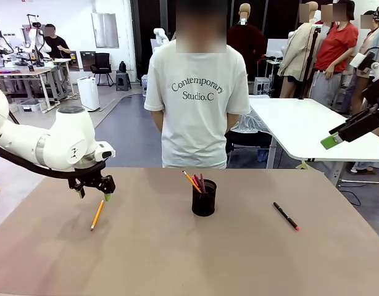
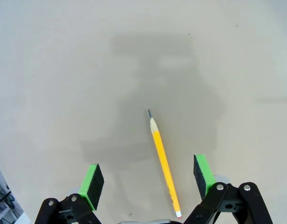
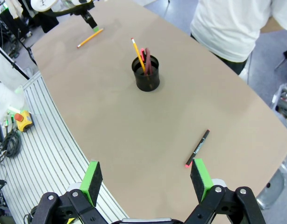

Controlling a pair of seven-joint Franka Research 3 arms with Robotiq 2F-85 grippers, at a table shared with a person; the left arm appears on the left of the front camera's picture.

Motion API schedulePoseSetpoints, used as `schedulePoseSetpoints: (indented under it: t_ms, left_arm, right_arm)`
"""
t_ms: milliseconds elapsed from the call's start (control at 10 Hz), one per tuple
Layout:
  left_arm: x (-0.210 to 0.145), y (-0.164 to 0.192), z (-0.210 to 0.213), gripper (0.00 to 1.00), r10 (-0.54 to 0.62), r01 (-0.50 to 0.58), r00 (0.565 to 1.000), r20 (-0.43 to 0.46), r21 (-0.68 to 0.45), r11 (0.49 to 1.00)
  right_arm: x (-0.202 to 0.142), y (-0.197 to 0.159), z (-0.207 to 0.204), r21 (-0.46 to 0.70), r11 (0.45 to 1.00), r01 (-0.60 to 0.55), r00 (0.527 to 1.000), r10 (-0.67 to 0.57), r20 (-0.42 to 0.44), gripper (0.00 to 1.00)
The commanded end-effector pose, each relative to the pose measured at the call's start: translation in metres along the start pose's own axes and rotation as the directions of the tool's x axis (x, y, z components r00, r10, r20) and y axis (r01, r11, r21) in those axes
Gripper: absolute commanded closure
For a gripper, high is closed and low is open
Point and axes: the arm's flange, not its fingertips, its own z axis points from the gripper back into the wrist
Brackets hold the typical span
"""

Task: Place the pens into the pen holder.
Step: Pick up a writing instrument from the table and place it into the Pen holder.

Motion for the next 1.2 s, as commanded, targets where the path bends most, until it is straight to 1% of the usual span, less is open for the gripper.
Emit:
schedulePoseSetpoints:
  t_ms: [0,500,800,900,1100]
  left_arm:
    - [0.005,0.006,-0.007,0.0,0.007,-0.007,1.0,0.0,-0.027,1.0]
    - [0.015,0.0,-0.029,0.0,0.029,-0.03,0.999,-0.046,-0.033,0.999]
    - [0.017,0.0,-0.033,0.0,0.048,-0.05,0.997,-0.067,-0.027,0.998]
    - [0.018,0.0,-0.033,0.1,0.047,-0.048,0.997,-0.066,-0.014,0.999]
    - [0.016,0.001,-0.03,0.49,0.065,-0.066,0.995,-0.081,-0.014,0.998]
  right_arm:
    - [0.002,-0.001,0.0,0.018,1.0,-0.008,1.0,0.007,0.024,0.0]
    - [0.002,-0.001,0.0,0.018,1.0,-0.008,1.0,0.007,0.024,0.0]
    - [0.002,-0.001,0.0,0.018,1.0,-0.008,1.0,0.007,0.024,0.0]
    - [0.002,-0.001,0.0,0.018,1.0,-0.008,1.0,0.007,0.024,0.0]
    - [0.002,-0.001,0.0,0.018,1.0,-0.008,1.0,0.007,0.024,0.0]
